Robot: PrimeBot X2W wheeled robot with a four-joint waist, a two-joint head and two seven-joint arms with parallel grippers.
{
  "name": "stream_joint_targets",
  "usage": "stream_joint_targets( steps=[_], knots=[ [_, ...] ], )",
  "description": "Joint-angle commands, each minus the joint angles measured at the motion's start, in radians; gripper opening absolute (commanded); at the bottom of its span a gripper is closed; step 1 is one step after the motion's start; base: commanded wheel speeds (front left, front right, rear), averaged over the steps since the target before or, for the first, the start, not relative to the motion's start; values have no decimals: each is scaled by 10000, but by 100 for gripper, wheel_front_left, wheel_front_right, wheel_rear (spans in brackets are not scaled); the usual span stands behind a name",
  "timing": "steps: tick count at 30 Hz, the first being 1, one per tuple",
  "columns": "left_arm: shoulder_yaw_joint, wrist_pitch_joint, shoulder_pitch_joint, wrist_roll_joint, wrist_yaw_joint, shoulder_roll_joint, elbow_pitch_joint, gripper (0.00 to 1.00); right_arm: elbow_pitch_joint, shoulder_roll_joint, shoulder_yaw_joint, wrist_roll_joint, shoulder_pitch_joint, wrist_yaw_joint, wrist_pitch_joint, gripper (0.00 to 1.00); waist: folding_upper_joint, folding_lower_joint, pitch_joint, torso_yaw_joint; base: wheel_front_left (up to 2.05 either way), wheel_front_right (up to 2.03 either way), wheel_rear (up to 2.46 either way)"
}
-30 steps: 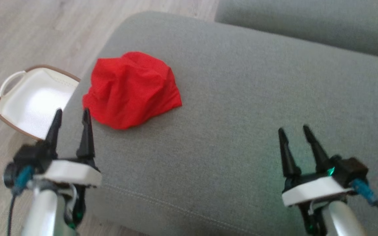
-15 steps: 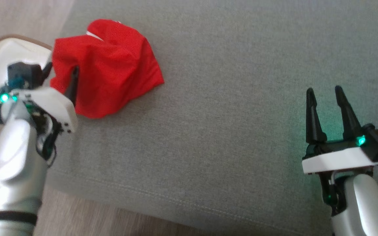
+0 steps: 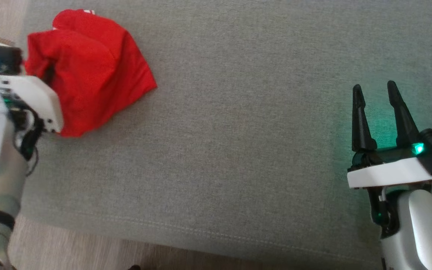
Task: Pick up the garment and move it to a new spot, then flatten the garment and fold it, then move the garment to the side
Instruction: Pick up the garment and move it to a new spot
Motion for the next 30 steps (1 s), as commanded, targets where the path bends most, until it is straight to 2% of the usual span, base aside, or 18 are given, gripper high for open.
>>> stream_joint_targets(
  steps=[1, 6, 7, 12, 19, 30],
  knots=[
    [459, -550, -656, 2, 81, 780, -80, 0, -300, -5, 234, 82, -241, 65, -121, 100, 0, -2, -112, -73, 0, 0, 0],
    [672, -2102, -920, 107, 519, 972, 117, 0, 79, -5, 387, 379, -205, 65, -406, 100, 0, -2, -628, -207, 0, 0, 0],
    [672, -2102, -920, 107, 519, 972, 117, 0, 79, -5, 387, 379, -205, 65, -406, 100, 0, -2, -628, -207, 0, 0, 0],
    [916, -2893, -1145, 353, 1175, 1162, -759, 0, 540, -5, 559, 748, -149, 65, -698, 100, 0, -2, -1326, -338, 0, 0, 0],
    [1223, -2974, -542, 834, 1999, 1315, -3522, 0, 1075, -5, 847, 1280, -64, 65, -1029, 100, 0, -2, -2202, -669, 0, 0, 0],
    [649, -2279, 786, 1181, 2455, 1309, -5736, 0, 1138, -5, 1314, 1686, -118, 65, -1188, 100, 0, -2, -2808, -1718, 0, 0, 0]
  ],
)
